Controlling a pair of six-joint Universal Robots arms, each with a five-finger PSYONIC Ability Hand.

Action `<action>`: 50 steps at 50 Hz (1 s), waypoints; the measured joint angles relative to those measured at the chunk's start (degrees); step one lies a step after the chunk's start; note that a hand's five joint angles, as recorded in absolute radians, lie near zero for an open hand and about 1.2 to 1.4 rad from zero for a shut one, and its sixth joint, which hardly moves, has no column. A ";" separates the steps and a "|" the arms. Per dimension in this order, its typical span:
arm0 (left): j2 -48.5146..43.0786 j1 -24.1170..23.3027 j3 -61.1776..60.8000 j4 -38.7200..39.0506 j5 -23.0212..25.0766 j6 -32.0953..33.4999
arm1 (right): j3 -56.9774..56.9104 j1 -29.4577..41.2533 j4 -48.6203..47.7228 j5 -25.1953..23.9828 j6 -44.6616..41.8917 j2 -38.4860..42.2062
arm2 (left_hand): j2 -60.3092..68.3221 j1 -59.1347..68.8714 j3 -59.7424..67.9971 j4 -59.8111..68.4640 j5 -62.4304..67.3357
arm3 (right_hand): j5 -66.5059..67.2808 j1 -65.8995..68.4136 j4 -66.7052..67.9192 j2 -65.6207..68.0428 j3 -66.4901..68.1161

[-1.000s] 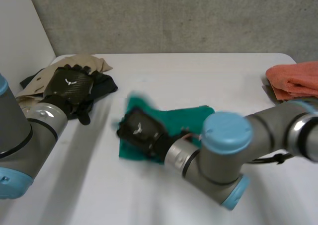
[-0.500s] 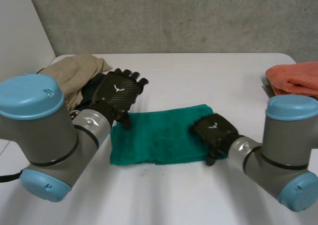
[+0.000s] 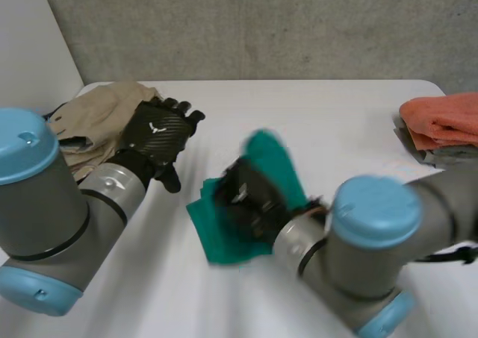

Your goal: Fold the laundry.

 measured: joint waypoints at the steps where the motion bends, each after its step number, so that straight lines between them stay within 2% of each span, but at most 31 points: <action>1: 0.31 0.37 -0.52 0.03 -0.02 -0.01 | 0.21 1.08 0.25 -1.80 -0.22 0.86 | 0.00 0.00 0.00 0.00 0.00 | 0.00 0.00 0.00 0.00 0.00; 4: 0.71 1.19 -1.49 0.12 -0.08 -0.09 | 0.95 2.32 0.78 -4.78 0.08 2.12 | 0.00 0.00 0.00 0.00 0.00 | -7.68 -6.12 -7.95 -7.84 -7.93; 5: 0.80 1.56 -1.79 0.17 -0.10 -0.21 | 1.32 2.41 0.91 -5.69 0.77 2.29 | 0.00 0.00 0.00 0.00 0.00 | -20.35 -18.03 -20.31 -20.45 -20.11; 6: 0.82 1.74 -1.88 0.19 -0.11 -0.33 | 1.45 2.35 0.96 -5.89 1.13 2.24 | 0.00 0.00 0.00 0.00 0.00 | -25.01 -23.49 -24.77 -26.12 -25.56; 7: 0.82 2.05 -1.91 0.24 -0.13 -0.69 | 1.80 1.72 1.04 -6.28 2.82 1.53 | 0.00 0.00 0.00 0.00 0.00 | -41.88 -39.07 -42.32 -42.45 -41.43; 9: 0.78 2.38 -1.70 0.30 -0.14 -1.49 | 2.10 0.23 1.08 -6.32 5.54 -0.17 | 0.00 0.00 0.00 0.00 0.00 | -52.35 -48.01 -53.17 -52.30 -52.34; 11: 0.72 2.50 -1.16 0.35 -0.17 -2.53 | 2.36 -2.18 1.12 -6.13 9.39 -2.76 | 0.00 0.00 0.00 0.00 0.00 | -54.55 -49.95 -55.95 -54.77 -55.33; 13: 0.58 2.43 -0.26 0.35 -0.19 -3.95 | 2.61 -4.60 1.22 -5.94 13.32 -5.05 | 0.00 0.00 0.00 0.00 0.00 | -54.71 -50.03 -56.65 -55.44 -56.16; 15: 0.39 2.24 0.86 0.35 -0.27 -5.54 | 2.96 -8.68 1.45 -5.77 20.73 -8.37 | 0.00 0.00 0.00 0.00 0.00 | -54.72 -50.03 -56.83 -55.56 -56.37; 17: 0.26 2.11 1.39 0.34 -0.33 -6.30 | 3.07 -9.83 1.56 -5.77 23.05 -9.20 | 0.00 0.00 0.00 0.00 0.00 | -54.72 -50.03 -56.83 -55.56 -56.37; 18: -0.11 1.66 2.57 0.31 -0.48 -7.84 | 3.30 -12.56 2.11 -5.79 29.09 -11.10 | 0.00 0.00 0.00 0.00 0.01 | -54.72 -50.03 -56.83 -55.56 -56.37; 19: -0.38 1.31 3.09 0.29 -0.52 -8.45 | 3.35 -13.38 2.47 -5.82 31.12 -11.68 | 0.02 0.07 0.02 0.03 0.00 | -54.72 -50.03 -56.83 -55.56 -56.37; 26: -7.06 -6.52 9.49 -0.67 -1.62 -13.31 | 2.06 -18.40 9.00 -5.51 42.39 -13.61 | 2.47 2.80 2.21 2.49 0.93 | -54.72 -50.03 -56.83 -55.56 -56.37; 28: -9.51 -8.78 11.12 -1.23 -2.50 -14.17 | 0.95 -19.38 11.33 -5.37 43.53 -12.94 | 2.93 3.31 2.68 3.10 1.64 | -54.72 -50.03 -56.83 -55.56 -56.37; 32: -16.81 -12.91 14.61 -3.39 -7.57 -15.76 | -3.22 -20.44 16.83 -5.22 44.24 -8.62 | 4.13 4.58 3.76 4.44 3.12 | -54.73 -50.03 -56.83 -55.56 -56.37; 38: -22.60 -14.92 15.58 -5.61 -16.05 -16.33 | -10.84 -20.31 23.51 -6.80 43.55 0.06 | 3.89 4.28 3.59 3.73 2.44 | -54.73 -50.03 -56.83 -55.56 -56.37; 41: -23.34 -15.24 14.82 -6.15 -18.43 -16.02 | -14.38 -19.70 25.92 -8.71 43.11 4.18 | 3.10 3.79 3.00 3.07 1.81 | -54.73 -50.03 -56.83 -55.56 -56.37; 50: -23.05 -14.19 12.48 -7.63 -19.90 -12.57 | -20.10 -16.55 27.83 -11.44 40.27 11.98 | 2.23 2.98 2.23 2.33 1.30 | -54.73 -50.03 -56.83 -55.56 -56.37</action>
